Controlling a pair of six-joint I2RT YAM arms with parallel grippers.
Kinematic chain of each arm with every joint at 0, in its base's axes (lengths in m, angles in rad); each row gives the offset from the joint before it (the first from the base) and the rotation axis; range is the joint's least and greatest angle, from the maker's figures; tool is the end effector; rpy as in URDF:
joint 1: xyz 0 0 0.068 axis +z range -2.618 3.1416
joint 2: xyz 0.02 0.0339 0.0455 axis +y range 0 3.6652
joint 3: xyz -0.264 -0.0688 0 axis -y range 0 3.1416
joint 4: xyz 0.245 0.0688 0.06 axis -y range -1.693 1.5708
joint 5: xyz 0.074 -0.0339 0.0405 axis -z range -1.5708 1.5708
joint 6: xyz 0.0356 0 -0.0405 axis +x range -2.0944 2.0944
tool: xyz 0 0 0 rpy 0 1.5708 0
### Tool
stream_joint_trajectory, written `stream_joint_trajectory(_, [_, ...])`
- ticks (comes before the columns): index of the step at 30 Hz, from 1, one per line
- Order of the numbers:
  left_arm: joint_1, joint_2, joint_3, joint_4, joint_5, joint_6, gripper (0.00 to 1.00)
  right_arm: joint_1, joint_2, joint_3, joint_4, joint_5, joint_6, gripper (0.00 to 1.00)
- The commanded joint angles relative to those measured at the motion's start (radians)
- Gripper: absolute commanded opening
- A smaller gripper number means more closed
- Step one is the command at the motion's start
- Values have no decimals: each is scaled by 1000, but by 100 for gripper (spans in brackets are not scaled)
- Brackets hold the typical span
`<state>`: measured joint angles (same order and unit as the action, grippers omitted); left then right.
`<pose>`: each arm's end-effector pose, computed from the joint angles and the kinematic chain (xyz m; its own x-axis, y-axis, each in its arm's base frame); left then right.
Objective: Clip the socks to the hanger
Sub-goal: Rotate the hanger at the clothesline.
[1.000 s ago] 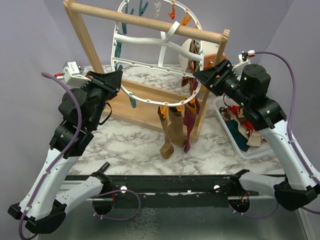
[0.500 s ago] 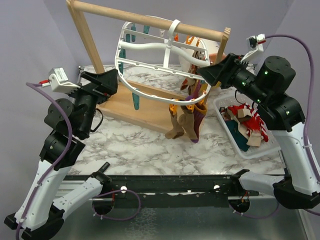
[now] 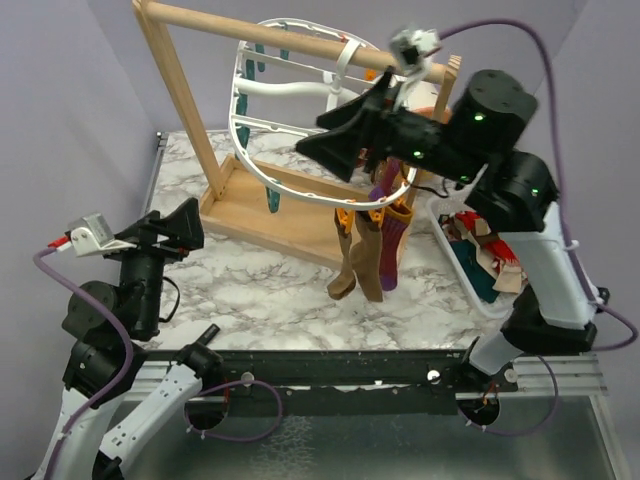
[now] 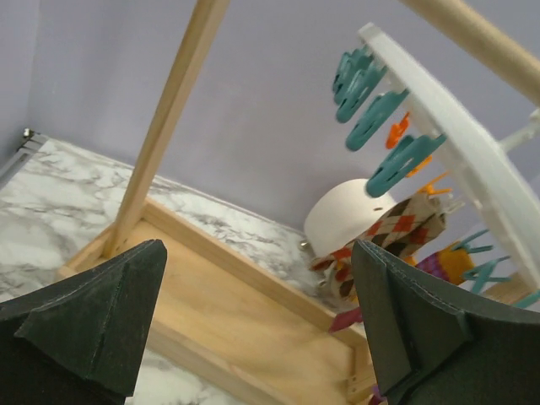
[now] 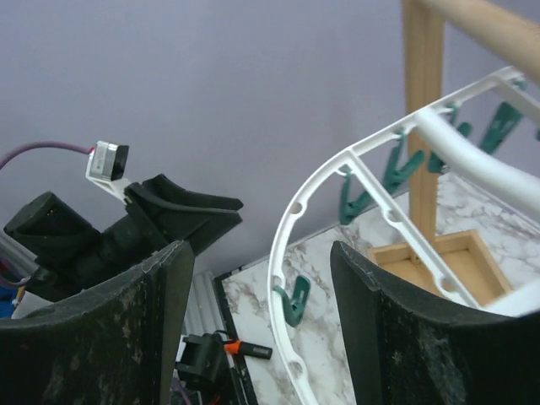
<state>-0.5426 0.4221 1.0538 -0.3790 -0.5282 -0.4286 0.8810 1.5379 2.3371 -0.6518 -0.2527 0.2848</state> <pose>0.0460 -0.0068 0.4409 0.1831 -0.5295 -0.8283 0.1145 0.8483 -0.5170 0.1500 0.1958 0.6107 -0.1644 0.2282 -0.9596 -0.8941 0.3764 0.2427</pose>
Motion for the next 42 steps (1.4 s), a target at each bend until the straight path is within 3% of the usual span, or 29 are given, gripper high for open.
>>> stream_joint_trajectory(1, [1, -49, -89, -43, -63, 79, 99, 132, 134, 130, -108, 173, -117, 72])
stream_joint_trajectory(6, [1, -105, -165, -101, -92, 41, 99, 251, 247, 218, -85, 342, -184, 71])
stream_joint_trajectory(10, [1, -143, -217, -131, -105, 22, 99, 323, 271, 174, 5, 455, -272, 71])
stream_joint_trajectory(17, [1, -176, -262, -157, -106, 7, 99, 345, 330, 168, 48, 559, -362, 65])
stream_joint_trajectory(22, [1, -185, -283, -161, -105, -3, 99, 353, 348, 147, 48, 599, -401, 55])
stream_joint_trajectory(35, [1, -155, -317, -111, -110, 10, 99, 369, 193, -11, 26, 643, -481, 2])
stream_joint_trajectory(42, [1, -88, -314, -31, -103, 42, 99, 369, 47, -174, 14, 669, -557, 0])
